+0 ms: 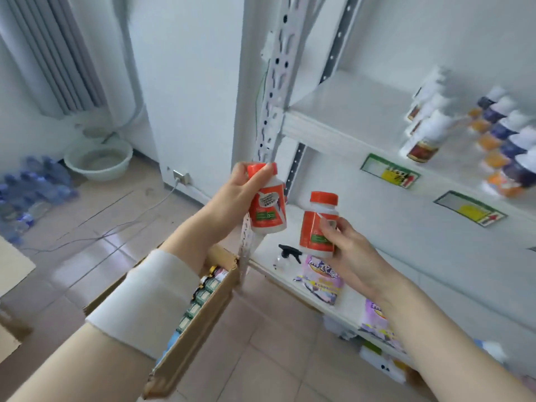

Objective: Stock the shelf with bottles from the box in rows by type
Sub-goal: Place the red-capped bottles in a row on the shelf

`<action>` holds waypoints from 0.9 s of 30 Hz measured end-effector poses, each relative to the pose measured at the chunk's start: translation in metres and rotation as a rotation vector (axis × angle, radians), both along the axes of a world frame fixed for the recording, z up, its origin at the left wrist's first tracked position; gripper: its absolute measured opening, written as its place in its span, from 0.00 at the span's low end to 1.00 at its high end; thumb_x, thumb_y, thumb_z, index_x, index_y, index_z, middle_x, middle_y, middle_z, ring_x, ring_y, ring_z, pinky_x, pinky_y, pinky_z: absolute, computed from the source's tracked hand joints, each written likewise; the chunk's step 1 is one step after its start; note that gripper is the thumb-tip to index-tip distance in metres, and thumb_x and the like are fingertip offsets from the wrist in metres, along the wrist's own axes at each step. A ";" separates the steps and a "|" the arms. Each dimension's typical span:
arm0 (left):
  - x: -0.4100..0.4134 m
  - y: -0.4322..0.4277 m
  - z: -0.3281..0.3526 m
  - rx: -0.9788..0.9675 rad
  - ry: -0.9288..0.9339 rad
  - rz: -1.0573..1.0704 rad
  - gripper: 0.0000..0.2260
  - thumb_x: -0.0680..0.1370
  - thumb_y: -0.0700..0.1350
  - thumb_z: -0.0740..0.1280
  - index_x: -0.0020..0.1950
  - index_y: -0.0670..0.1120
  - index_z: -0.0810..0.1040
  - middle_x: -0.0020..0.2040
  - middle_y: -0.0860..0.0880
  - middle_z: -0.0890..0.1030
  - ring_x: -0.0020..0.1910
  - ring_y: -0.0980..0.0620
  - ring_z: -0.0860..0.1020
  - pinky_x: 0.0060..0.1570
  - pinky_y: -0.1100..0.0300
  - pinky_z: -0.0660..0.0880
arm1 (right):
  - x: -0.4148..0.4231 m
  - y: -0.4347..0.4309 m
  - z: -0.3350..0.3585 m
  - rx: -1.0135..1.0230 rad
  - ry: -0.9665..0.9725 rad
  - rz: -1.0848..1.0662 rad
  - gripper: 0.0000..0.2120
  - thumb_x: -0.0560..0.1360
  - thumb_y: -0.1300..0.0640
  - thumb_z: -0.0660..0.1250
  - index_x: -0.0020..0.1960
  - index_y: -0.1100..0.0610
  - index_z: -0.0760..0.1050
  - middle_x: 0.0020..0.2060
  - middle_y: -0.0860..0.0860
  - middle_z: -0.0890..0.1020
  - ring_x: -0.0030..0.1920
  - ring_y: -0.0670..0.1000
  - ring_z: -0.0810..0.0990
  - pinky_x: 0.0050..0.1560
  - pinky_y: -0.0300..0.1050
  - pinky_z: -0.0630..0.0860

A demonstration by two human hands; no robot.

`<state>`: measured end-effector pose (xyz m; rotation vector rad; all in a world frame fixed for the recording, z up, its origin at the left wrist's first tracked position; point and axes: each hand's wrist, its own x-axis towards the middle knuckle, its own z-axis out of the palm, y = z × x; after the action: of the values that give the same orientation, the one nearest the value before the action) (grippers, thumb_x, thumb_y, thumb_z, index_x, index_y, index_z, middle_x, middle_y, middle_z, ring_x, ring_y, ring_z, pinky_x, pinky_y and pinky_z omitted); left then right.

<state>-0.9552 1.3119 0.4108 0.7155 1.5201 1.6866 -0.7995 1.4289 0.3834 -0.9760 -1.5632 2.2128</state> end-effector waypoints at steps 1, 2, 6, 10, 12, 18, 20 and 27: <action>0.011 0.011 0.014 0.019 0.022 -0.024 0.11 0.80 0.49 0.58 0.59 0.46 0.66 0.52 0.45 0.80 0.44 0.52 0.82 0.46 0.59 0.80 | 0.014 0.007 0.011 0.012 0.021 -0.033 0.15 0.74 0.56 0.62 0.59 0.58 0.68 0.51 0.53 0.79 0.50 0.50 0.80 0.55 0.47 0.77; 0.023 0.022 0.027 0.039 0.042 -0.045 0.12 0.80 0.49 0.58 0.60 0.46 0.66 0.50 0.46 0.81 0.41 0.54 0.83 0.44 0.61 0.81 | 0.029 0.015 0.021 0.025 0.043 -0.060 0.17 0.70 0.55 0.63 0.58 0.57 0.69 0.51 0.53 0.79 0.51 0.50 0.80 0.56 0.47 0.77; 0.073 0.070 0.070 0.119 0.140 -0.129 0.15 0.77 0.50 0.61 0.61 0.46 0.68 0.51 0.45 0.81 0.46 0.50 0.83 0.51 0.53 0.80 | 0.094 0.048 0.061 0.126 0.097 -0.119 0.31 0.60 0.47 0.73 0.60 0.57 0.70 0.49 0.51 0.83 0.48 0.48 0.83 0.44 0.40 0.81; 0.147 0.129 0.107 0.180 0.229 -0.242 0.08 0.78 0.48 0.61 0.55 0.50 0.71 0.47 0.49 0.82 0.42 0.55 0.83 0.44 0.61 0.81 | 0.175 0.085 0.092 0.217 0.146 -0.191 0.39 0.52 0.43 0.79 0.60 0.54 0.72 0.46 0.47 0.85 0.47 0.45 0.84 0.43 0.40 0.80; 0.189 0.163 0.122 0.175 0.290 -0.303 0.06 0.78 0.49 0.62 0.52 0.51 0.73 0.46 0.52 0.83 0.42 0.57 0.84 0.43 0.63 0.81 | 0.222 0.107 0.109 0.249 0.170 -0.243 0.32 0.59 0.48 0.72 0.61 0.53 0.71 0.46 0.46 0.85 0.47 0.44 0.83 0.47 0.43 0.80; 0.300 0.261 0.161 0.129 0.390 -0.449 0.12 0.79 0.52 0.60 0.58 0.47 0.72 0.52 0.48 0.81 0.50 0.53 0.81 0.50 0.61 0.77 | 0.346 0.177 0.162 0.434 0.191 -0.416 0.27 0.63 0.51 0.70 0.61 0.52 0.70 0.50 0.47 0.82 0.52 0.47 0.81 0.54 0.46 0.77; 0.327 0.291 0.169 0.102 0.433 -0.469 0.13 0.79 0.53 0.59 0.59 0.47 0.71 0.48 0.52 0.79 0.44 0.59 0.78 0.40 0.70 0.74 | 0.373 0.200 0.175 0.492 0.168 -0.475 0.22 0.69 0.55 0.67 0.61 0.54 0.69 0.53 0.49 0.80 0.53 0.48 0.80 0.55 0.48 0.75; 0.368 0.395 0.181 0.011 0.651 -0.435 0.22 0.78 0.54 0.63 0.68 0.45 0.67 0.59 0.47 0.77 0.55 0.50 0.76 0.53 0.57 0.71 | 0.402 0.285 0.189 0.660 0.030 -0.580 0.25 0.73 0.57 0.68 0.67 0.55 0.64 0.55 0.49 0.76 0.50 0.45 0.78 0.48 0.41 0.75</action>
<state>-0.5873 1.7069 0.5916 1.5830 1.6068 1.1819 -0.3974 1.7140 0.5728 -0.9957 -1.5706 1.2023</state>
